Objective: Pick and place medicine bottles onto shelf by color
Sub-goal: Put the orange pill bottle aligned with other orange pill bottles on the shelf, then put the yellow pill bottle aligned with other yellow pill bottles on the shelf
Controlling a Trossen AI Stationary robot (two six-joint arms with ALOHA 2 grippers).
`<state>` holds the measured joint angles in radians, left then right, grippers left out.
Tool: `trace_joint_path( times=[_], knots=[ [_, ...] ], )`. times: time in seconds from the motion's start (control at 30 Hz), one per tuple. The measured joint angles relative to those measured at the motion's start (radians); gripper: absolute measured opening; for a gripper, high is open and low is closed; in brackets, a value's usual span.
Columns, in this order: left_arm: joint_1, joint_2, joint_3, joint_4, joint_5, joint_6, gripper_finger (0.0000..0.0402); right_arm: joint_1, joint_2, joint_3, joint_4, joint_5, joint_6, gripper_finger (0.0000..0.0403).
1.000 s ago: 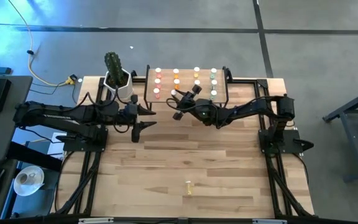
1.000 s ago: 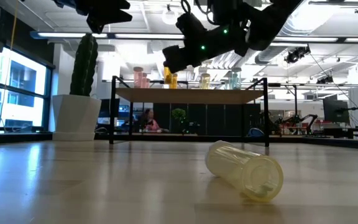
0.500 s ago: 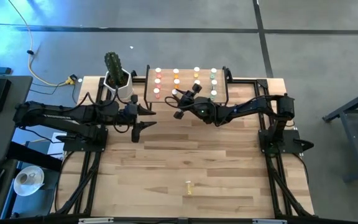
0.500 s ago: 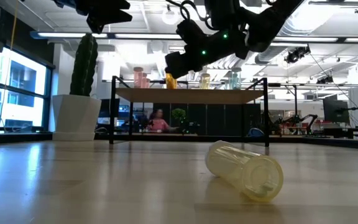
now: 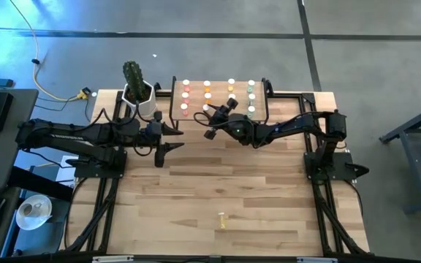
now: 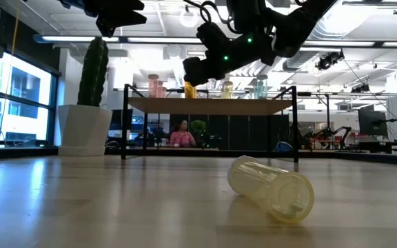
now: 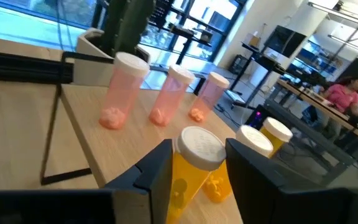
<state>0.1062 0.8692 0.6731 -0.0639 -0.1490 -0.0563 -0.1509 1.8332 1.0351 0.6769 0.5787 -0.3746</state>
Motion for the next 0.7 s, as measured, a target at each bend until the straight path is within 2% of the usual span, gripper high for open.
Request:
trace_joint_path(
  times=[0.23, 0.7],
  knots=[
    [0.000, 0.000, 0.000, 0.000, 0.000, 0.000, 0.0181, 0.001, 0.000, 0.000, -0.006, 0.025, 0.000, 0.0162],
    [0.000, 0.000, 0.000, -0.014, 0.000, -0.001, 0.0181, 0.040, -0.058, 0.000, -0.006, 0.031, -0.008, 0.0165]
  ],
)
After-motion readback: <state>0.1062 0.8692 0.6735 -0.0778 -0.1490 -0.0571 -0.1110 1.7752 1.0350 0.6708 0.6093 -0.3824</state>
